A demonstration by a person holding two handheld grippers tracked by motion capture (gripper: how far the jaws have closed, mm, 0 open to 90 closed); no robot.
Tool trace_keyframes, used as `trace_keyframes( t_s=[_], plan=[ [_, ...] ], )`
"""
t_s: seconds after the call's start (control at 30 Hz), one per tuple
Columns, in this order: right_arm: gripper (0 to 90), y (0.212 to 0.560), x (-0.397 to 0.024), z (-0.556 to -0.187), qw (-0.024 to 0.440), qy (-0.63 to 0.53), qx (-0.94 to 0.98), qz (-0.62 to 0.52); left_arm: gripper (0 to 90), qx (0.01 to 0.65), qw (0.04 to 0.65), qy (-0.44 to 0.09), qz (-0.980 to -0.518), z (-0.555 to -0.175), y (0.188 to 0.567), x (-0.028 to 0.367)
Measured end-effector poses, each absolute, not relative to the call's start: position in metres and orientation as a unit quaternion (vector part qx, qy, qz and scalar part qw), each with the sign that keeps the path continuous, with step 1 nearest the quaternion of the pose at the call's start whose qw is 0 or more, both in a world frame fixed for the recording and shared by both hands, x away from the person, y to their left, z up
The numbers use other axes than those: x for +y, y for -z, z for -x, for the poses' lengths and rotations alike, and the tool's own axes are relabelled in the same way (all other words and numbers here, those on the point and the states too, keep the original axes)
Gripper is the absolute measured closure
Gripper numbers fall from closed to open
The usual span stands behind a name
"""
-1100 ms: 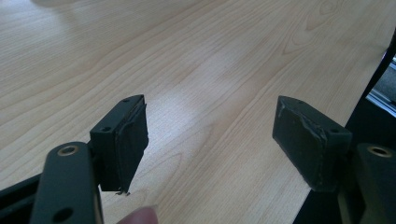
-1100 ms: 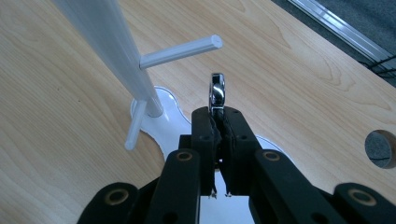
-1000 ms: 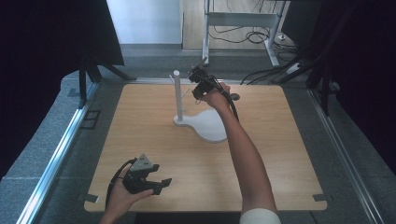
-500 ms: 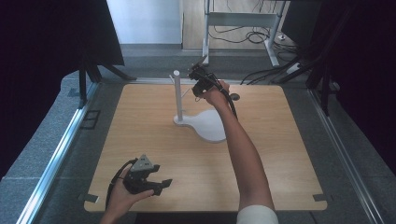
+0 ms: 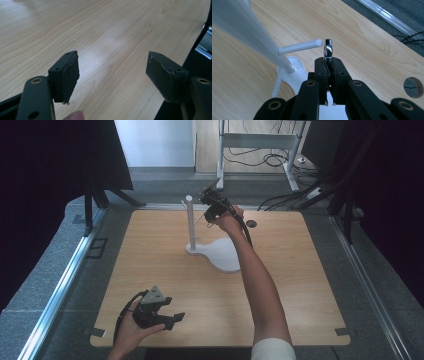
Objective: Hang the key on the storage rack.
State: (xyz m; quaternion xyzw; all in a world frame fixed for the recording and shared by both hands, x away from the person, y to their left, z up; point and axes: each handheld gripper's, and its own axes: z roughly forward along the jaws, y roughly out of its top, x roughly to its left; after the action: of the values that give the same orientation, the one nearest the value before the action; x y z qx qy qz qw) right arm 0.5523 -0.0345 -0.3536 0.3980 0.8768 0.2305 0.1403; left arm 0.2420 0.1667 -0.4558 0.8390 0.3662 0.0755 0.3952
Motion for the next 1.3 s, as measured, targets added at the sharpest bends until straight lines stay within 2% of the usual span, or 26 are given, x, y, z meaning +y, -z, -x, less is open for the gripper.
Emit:
trace_keyframes(
  t_s=[0.83, 1.3],
  plan=[
    [84.1, 0.355, -0.02, -0.545, 0.15, -0.228, 0.883, -0.381, 27.0, 0.362, 0.393, -0.072, -0.842, -0.242, 0.457, 0.163],
    [83.7, 0.362, -0.017, -0.535, 0.132, -0.236, 0.888, -0.372, 27.1, 0.359, 0.392, -0.073, -0.844, -0.241, 0.458, 0.161]
  ],
)
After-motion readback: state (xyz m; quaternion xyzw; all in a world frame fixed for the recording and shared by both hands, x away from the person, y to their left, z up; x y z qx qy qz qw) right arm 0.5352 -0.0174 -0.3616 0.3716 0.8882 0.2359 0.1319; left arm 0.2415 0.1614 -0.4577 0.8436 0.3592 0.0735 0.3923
